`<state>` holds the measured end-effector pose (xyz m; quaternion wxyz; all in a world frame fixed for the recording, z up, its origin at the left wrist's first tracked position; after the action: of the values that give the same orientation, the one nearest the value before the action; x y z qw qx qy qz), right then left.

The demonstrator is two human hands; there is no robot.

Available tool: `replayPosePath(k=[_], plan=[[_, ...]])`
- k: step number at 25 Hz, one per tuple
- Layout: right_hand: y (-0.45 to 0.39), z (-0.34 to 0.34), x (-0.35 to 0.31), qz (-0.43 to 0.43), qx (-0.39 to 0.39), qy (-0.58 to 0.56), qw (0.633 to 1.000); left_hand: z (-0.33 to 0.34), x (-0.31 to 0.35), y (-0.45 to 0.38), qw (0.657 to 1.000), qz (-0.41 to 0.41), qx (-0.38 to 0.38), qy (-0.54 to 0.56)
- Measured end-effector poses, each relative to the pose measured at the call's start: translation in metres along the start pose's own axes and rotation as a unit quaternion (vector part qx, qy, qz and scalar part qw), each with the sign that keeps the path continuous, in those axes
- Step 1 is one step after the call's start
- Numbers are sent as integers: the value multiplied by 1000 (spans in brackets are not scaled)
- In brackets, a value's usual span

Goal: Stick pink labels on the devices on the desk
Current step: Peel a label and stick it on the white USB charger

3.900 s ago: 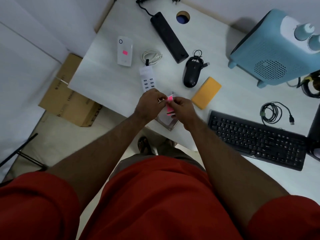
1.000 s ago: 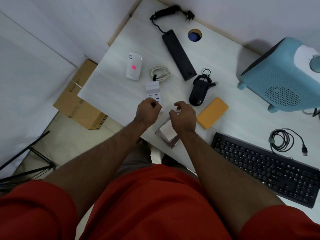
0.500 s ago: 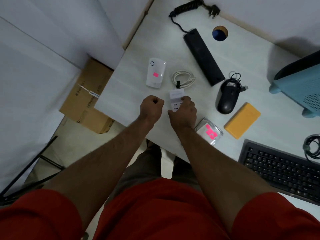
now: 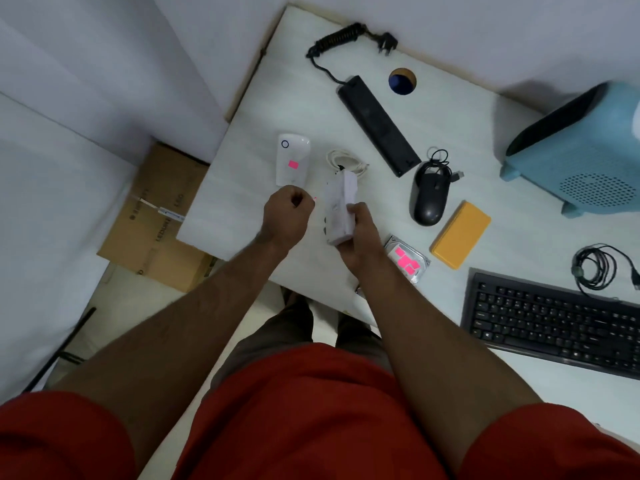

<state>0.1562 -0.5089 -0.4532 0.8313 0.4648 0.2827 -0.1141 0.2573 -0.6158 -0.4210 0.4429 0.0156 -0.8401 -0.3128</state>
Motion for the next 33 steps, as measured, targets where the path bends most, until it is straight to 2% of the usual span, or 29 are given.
replayPosePath(k=[5,10,27,33], plan=[[13,4,-16,32,-47,-86,995,8,28,26,981,156,9,-113],[19,-2,-17,27,-50,-87,995,17,30,40,957,223,26,-186],[7,-6,-7,6,-56,-96,994,48,18,60,961,189,83,-182],[3,-5,-14,11,-63,-125,990,44,6,69,936,263,58,-227]])
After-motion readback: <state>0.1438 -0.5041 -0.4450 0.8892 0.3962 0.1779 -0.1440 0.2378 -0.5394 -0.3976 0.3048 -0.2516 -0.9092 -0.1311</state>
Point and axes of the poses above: each hand's wrist, its own y-axis away from the middle knuckle, its own z-axis out of the palm, x = y × z, the point moved 3 cm from there along -y, towards the middle knuckle, and after that the axes turned 10 degrees about -z, right-handed, at the moved point
